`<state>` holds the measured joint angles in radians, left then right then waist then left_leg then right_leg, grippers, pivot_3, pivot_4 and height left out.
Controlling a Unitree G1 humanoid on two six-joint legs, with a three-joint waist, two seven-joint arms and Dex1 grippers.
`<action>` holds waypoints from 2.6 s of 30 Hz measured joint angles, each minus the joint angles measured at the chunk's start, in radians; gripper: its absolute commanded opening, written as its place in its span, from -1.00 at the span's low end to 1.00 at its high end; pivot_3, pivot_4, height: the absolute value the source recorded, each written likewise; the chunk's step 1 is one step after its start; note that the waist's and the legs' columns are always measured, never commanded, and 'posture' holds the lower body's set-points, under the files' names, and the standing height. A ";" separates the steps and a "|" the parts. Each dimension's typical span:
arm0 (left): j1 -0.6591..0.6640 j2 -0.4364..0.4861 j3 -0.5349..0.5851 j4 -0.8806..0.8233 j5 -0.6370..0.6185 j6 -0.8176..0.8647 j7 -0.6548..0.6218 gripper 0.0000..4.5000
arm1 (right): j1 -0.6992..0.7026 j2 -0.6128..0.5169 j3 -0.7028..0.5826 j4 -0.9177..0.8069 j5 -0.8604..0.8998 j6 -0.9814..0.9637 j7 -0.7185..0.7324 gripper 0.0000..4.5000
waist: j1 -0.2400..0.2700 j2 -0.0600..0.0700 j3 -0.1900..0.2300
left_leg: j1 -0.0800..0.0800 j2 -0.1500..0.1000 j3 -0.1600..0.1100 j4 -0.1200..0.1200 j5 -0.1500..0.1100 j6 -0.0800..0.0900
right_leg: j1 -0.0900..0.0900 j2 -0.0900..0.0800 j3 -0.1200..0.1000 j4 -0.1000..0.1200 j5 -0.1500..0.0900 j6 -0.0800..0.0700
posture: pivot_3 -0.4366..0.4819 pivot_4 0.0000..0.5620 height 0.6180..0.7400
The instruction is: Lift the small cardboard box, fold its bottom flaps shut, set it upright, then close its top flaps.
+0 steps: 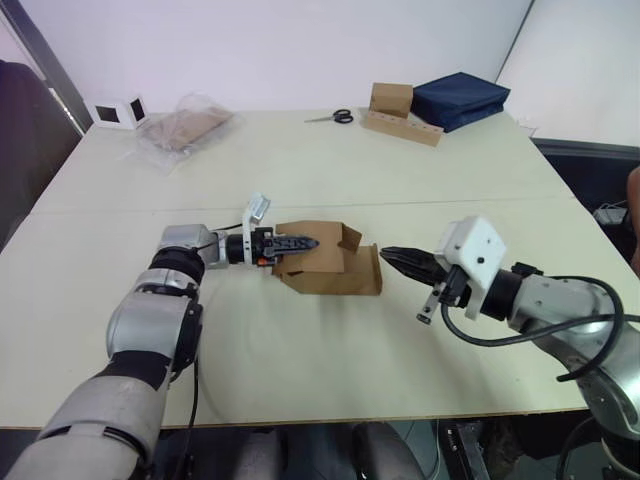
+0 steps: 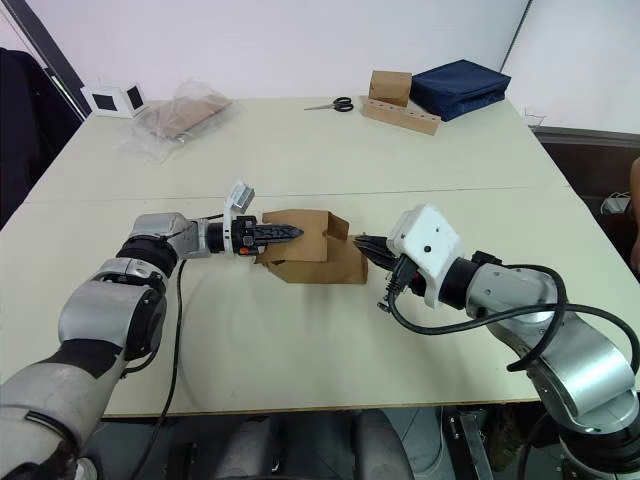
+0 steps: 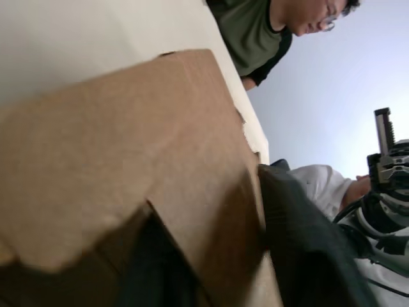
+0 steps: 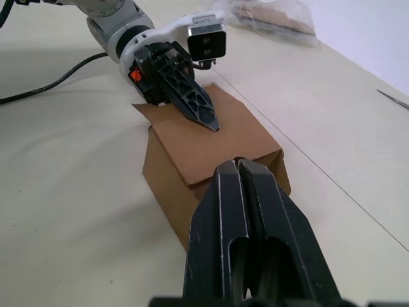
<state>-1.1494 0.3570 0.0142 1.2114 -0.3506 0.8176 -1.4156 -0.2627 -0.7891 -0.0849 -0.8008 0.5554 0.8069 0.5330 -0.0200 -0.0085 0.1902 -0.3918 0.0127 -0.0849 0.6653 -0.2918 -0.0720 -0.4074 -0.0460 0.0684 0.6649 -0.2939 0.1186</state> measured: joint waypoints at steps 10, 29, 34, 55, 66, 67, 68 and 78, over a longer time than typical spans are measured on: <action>0.050 0.047 0.042 -0.278 -0.056 0.082 -0.072 -0.96 | -0.012 0.004 0.000 0.028 -0.001 -0.017 0.005 -1.00 | -0.002 0.000 0.000 | 0.000 0.000 0.000 0.000 0.000 0.000 | 0.000 0.000 0.000 0.000 0.000 0.000 | -0.05 -0.47 1.00; 0.404 0.074 0.124 -1.124 -0.338 0.153 0.170 -0.96 | -0.261 0.257 0.004 0.355 0.016 -0.128 -0.034 -1.00 | -0.002 0.001 0.000 | 0.001 0.001 0.000 0.000 0.001 -0.002 | 0.000 0.000 0.001 0.001 0.000 0.000 | -0.05 -0.47 1.00; 0.408 0.077 0.124 -1.134 -0.365 0.153 0.197 -0.96 | -0.261 0.291 0.094 0.357 -0.010 -0.163 0.004 -1.00 | -0.003 0.001 0.000 | 0.001 0.001 0.000 0.000 0.001 -0.002 | 0.000 0.000 0.001 0.001 0.000 0.000 | -0.05 -0.47 1.00; 0.437 0.106 0.117 -1.144 -0.421 0.129 0.227 -0.96 | -0.266 0.242 0.128 0.324 -0.058 -0.187 0.070 -1.00 | 0.000 0.001 0.000 | 0.000 0.001 0.000 0.000 0.001 -0.002 | 0.000 0.000 0.001 0.001 0.000 0.000 | -0.05 -0.47 1.00; 0.434 0.115 0.123 -1.144 -0.461 0.130 0.265 -0.96 | -0.167 0.116 -0.035 0.243 0.030 -0.116 0.105 -1.00 | 0.002 0.000 0.000 | 0.000 0.001 0.000 0.000 0.001 -0.001 | 0.000 0.000 0.001 0.000 0.000 0.000 | -0.05 -0.47 1.00; 0.433 0.116 0.127 -1.144 -0.467 0.130 0.269 -0.96 | -0.128 0.104 -0.061 0.231 0.036 -0.113 0.103 -1.00 | 0.005 0.000 0.000 | 0.000 0.001 0.000 -0.001 0.001 -0.001 | 0.000 0.000 0.000 0.000 0.000 0.000 | -0.05 -0.47 1.00; 0.432 0.117 0.133 -1.144 -0.469 0.130 0.274 -0.96 | -0.085 0.100 -0.079 0.222 0.037 -0.110 0.101 -1.00 | 0.006 0.000 0.000 | 0.000 0.001 0.000 0.000 0.001 -0.001 | 0.001 0.000 0.000 0.000 0.000 0.000 | -0.05 -0.47 1.00; 0.426 0.115 0.139 -1.147 -0.512 0.138 0.306 -0.96 | 0.052 0.155 -0.092 0.204 0.039 -0.105 0.032 -1.00 | -0.001 0.000 0.000 | 0.001 0.001 0.000 -0.001 0.001 -0.001 | 0.000 0.000 0.001 0.000 0.000 0.000 | -0.05 -0.47 1.00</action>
<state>-0.7230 0.4721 0.1530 0.0644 -0.8629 0.9556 -1.1094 -0.2106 -0.6346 -0.1772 -0.5964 0.5945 0.7021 0.5651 -0.0208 -0.0083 0.1899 -0.3910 0.0132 -0.0849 0.6648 -0.2910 -0.0734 -0.4070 -0.0463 0.0691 0.6651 -0.2938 0.1185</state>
